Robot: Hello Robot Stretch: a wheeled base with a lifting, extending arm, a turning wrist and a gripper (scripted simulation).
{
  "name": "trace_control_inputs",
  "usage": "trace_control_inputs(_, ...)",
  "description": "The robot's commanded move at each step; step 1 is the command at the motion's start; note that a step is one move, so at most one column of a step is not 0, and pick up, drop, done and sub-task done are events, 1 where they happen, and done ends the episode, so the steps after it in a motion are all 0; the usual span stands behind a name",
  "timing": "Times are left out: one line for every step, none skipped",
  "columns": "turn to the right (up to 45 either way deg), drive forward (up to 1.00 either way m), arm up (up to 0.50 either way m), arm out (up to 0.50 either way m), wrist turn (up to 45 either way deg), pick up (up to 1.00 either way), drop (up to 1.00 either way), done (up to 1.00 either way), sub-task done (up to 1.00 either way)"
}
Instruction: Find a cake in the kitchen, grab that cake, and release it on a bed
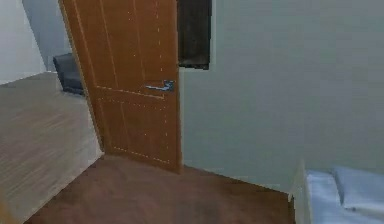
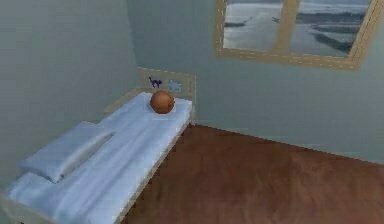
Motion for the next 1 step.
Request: trace_control_inputs(-21.0,0.00,0.00,0.00,0.0,0.00,0.00,0.00,0.00)
